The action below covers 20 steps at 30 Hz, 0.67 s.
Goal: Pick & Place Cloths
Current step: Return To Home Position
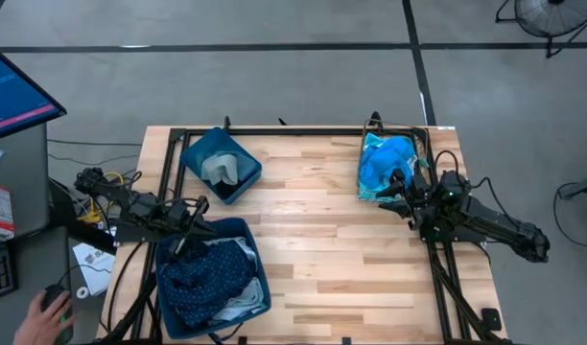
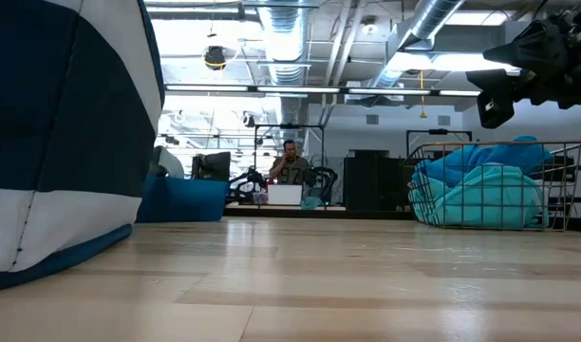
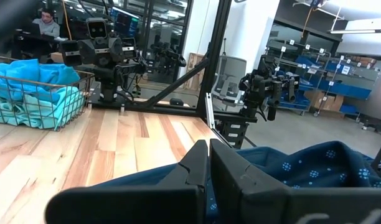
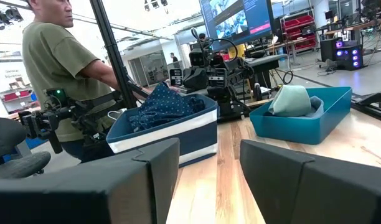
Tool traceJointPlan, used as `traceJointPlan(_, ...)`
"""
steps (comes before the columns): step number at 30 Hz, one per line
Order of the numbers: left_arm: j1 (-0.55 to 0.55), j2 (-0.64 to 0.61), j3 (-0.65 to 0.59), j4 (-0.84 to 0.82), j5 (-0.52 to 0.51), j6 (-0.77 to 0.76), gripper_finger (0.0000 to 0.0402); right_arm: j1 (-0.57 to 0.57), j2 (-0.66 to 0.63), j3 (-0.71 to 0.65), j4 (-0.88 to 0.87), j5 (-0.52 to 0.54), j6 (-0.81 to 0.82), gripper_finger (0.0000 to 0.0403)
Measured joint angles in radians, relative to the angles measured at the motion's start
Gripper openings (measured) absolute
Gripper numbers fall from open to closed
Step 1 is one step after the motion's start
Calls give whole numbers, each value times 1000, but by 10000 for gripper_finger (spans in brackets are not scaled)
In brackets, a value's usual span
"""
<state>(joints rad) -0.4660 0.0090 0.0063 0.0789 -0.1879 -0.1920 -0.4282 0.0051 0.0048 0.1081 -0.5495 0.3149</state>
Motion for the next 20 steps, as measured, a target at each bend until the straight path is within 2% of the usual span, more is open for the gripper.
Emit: traceJointPlan(20,0,0,0,7,-3,0,1,0,0,0,0,0,0,165)
